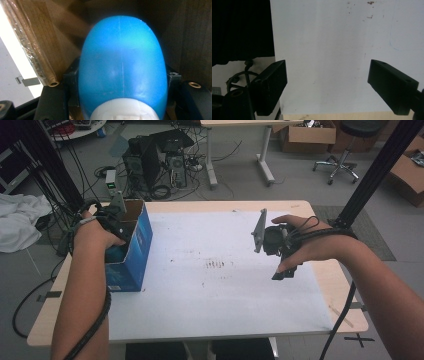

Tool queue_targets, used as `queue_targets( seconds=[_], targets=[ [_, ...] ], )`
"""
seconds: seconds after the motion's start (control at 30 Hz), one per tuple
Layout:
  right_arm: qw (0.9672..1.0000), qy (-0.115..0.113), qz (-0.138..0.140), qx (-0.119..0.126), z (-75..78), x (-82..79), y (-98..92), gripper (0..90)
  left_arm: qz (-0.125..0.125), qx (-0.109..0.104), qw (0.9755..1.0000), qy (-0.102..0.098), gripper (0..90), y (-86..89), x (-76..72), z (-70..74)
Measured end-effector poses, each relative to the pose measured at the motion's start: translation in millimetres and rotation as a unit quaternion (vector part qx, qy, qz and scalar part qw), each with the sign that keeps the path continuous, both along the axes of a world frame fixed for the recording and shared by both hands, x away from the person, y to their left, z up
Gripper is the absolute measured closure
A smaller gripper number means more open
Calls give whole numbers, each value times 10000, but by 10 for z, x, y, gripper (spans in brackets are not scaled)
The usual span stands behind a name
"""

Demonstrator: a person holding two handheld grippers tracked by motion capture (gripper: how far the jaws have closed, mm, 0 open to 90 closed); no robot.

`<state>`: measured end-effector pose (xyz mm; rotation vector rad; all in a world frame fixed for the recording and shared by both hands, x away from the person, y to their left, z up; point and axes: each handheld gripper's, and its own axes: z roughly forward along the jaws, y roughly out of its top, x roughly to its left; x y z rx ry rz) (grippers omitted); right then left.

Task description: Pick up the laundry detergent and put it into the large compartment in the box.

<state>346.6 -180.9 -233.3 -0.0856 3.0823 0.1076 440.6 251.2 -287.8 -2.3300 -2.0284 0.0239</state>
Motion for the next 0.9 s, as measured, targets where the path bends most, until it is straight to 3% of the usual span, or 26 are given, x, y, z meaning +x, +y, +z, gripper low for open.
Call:
queue_targets(
  seconds=[0.53, 0.9],
  targets=[
    [10000, -43, -10, 2, 24, -30, 9, 160, -59, 26, 9999, -113, 324, -33, -40, 86],
    [9999, -50, 85, 48, 19, -31, 19, 160, -19, 83, 9998, -154, 262, -81, -51, 247]
  ],
)
